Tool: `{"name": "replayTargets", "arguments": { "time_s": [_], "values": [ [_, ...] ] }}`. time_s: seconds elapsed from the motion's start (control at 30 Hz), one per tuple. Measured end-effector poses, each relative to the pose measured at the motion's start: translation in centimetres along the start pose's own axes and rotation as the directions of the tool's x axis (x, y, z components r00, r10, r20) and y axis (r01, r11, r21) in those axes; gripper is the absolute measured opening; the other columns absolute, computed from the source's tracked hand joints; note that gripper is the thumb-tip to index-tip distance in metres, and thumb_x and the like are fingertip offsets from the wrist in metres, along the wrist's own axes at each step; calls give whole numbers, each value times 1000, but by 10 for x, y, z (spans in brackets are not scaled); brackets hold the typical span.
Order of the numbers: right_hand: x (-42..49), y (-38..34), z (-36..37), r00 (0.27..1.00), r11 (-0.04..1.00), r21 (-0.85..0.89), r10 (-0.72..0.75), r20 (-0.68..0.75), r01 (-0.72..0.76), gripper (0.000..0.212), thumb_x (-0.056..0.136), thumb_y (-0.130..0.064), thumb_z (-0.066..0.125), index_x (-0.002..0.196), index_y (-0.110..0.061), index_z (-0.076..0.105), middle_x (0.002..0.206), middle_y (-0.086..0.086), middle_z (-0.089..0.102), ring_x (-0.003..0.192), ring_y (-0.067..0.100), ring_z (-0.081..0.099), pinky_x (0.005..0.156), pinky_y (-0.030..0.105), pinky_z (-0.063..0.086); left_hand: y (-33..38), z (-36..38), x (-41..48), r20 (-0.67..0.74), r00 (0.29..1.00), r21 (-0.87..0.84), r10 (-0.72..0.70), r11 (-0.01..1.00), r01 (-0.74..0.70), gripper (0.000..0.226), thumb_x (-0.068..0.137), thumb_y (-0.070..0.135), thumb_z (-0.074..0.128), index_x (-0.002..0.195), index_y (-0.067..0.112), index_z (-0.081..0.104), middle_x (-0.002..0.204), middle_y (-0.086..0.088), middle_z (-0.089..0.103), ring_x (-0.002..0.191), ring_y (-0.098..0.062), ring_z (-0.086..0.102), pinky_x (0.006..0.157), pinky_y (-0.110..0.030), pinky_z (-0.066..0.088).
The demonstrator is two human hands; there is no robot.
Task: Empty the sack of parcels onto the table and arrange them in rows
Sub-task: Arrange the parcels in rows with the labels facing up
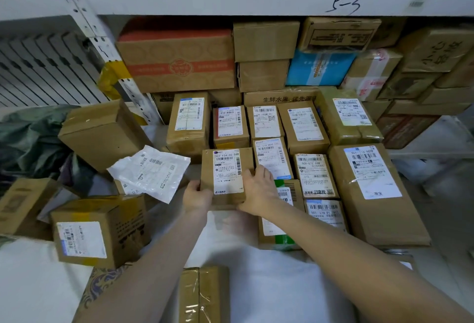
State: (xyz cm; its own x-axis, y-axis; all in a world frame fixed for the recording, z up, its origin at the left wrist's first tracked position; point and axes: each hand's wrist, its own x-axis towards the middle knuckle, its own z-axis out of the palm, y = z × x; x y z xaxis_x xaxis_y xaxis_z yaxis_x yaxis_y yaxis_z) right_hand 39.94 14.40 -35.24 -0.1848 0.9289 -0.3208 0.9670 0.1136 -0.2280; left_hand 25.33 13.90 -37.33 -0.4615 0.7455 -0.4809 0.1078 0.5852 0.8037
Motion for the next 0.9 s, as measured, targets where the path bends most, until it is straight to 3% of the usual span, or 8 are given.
{"name": "replayTargets", "arguments": {
  "time_s": [0.17,0.5,0.73,0.9],
  "values": [
    [4,0,-5,1000,1000,-8,4,28,-4,87,68,-42,79,135,-13,32,132,18,34,124,34,31,109,41,28,-1,-3,5,18,1000,43,20,999,-21,15,87,10,63,96,20,58,105,-10,67,101,-33,62,92,-51,53],
    [10,-2,-9,999,999,-25,30,11,-30,100,62,-58,80,138,-13,32,132,16,38,123,32,33,109,41,28,4,-9,19,94,995,87,27,996,-35,27,85,1,61,106,17,63,102,-9,64,98,-30,59,92,-44,53],
    [13,-5,-10,999,999,-16,52,-15,-52,100,61,-60,78,138,-14,35,133,15,40,125,32,35,111,42,25,14,-5,29,86,994,54,-60,997,55,26,88,7,59,108,23,63,105,-9,65,103,-36,59,94,-49,52],
    [15,-7,-16,999,997,-68,44,-27,-46,93,61,-56,80,137,-18,42,137,13,37,131,32,32,117,47,17,14,-1,28,48,997,40,-52,998,51,25,90,12,56,113,16,66,109,-11,68,104,-37,60,95,-48,52]
  ]
}}
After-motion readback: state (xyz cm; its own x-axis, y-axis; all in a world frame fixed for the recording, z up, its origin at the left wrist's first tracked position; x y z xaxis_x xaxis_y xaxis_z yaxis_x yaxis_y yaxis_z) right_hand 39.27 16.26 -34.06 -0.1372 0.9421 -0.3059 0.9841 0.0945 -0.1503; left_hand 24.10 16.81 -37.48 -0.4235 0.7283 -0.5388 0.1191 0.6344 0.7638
